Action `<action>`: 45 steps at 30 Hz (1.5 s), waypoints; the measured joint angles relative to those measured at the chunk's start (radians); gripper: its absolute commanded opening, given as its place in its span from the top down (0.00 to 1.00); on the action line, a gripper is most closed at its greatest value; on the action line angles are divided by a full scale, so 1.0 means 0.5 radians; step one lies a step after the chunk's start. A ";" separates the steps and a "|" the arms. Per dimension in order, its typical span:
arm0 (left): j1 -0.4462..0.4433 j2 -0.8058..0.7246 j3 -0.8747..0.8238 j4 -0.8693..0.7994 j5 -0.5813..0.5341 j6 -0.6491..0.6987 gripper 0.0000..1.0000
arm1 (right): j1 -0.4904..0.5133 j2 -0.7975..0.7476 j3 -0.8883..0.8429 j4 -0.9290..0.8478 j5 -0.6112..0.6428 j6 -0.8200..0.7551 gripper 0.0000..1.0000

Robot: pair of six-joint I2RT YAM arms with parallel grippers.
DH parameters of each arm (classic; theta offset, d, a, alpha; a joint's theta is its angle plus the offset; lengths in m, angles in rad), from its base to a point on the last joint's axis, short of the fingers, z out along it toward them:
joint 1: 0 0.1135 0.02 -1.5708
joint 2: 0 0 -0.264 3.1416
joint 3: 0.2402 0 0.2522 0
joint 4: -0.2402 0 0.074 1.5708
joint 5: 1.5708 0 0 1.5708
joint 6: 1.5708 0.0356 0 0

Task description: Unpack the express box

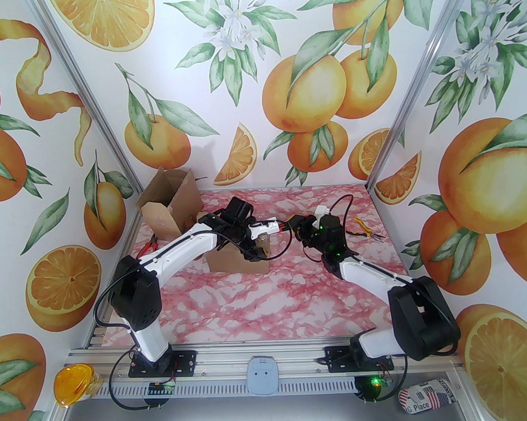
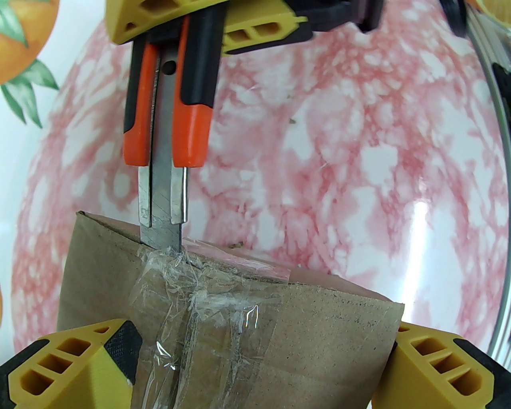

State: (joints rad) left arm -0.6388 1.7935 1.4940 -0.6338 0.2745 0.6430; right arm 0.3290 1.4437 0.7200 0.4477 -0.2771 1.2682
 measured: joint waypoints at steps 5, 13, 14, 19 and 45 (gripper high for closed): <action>-0.007 0.001 0.001 0.000 -0.032 -0.011 0.06 | 0.031 -0.053 -0.008 -0.076 0.056 0.005 1.00; -0.006 -0.083 -0.132 0.077 0.055 0.176 0.05 | -0.060 -0.110 0.035 -0.276 -0.214 -0.176 1.00; -0.006 -0.089 -0.141 0.079 0.063 0.188 0.05 | -0.066 -0.110 0.038 -0.285 -0.233 -0.186 1.00; 0.032 -0.108 -0.173 0.085 0.135 0.254 0.10 | -0.098 0.014 0.212 -0.392 -0.421 -0.366 1.00; -0.023 0.015 -0.024 0.090 -0.061 -0.086 0.23 | 0.088 -0.180 -0.008 -0.260 0.045 -0.190 1.00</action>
State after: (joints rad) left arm -0.6502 1.8011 1.4822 -0.5888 0.2440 0.5999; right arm 0.3729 1.3537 0.7158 0.3176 -0.2546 1.1732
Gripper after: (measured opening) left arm 0.775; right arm 0.198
